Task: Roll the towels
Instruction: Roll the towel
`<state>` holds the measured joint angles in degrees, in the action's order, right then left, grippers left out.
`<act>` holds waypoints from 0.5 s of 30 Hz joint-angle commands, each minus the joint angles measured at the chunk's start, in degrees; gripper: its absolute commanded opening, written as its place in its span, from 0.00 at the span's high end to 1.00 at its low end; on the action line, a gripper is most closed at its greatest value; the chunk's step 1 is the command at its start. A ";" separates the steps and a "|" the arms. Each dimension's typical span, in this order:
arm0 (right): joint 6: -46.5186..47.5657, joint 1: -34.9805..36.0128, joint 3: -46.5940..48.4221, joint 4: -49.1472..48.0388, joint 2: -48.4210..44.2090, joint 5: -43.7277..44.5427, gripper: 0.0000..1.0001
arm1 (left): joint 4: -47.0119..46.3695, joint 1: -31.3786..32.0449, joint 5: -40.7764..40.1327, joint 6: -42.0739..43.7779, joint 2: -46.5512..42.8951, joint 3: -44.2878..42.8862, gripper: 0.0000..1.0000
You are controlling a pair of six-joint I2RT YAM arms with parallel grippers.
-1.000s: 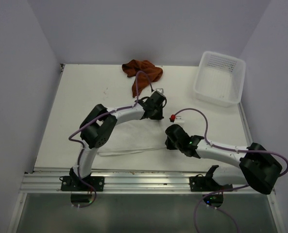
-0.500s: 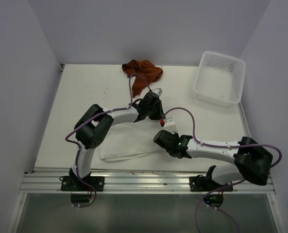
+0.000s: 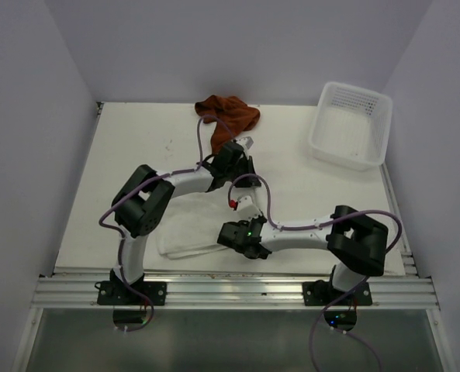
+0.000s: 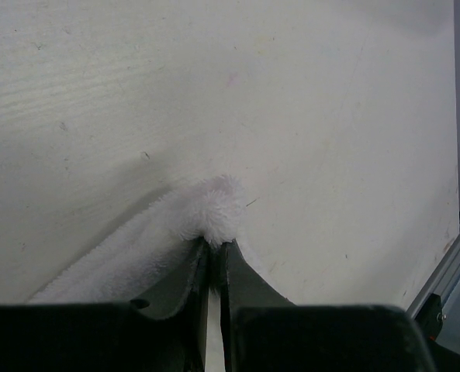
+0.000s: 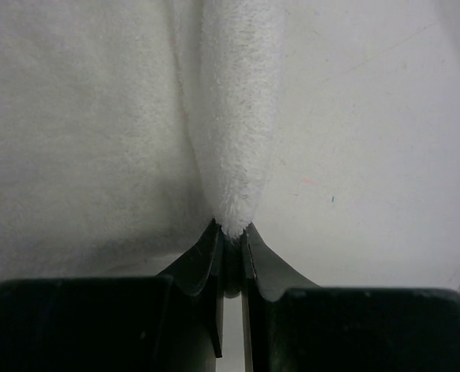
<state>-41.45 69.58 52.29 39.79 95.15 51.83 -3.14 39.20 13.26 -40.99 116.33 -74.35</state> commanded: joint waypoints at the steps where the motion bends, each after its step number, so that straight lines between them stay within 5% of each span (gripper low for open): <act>1: -3.90 2.49 2.37 9.86 2.84 1.69 1.00 | -7.24 -3.17 -5.34 3.28 -2.87 -0.63 1.00; 15: -4.69 6.53 13.09 19.27 18.04 3.45 1.00 | -7.59 -5.01 -7.45 5.13 -2.78 4.03 1.00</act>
<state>-43.81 74.22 63.59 52.42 111.96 57.58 -4.03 37.78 13.89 -39.35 116.22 -70.67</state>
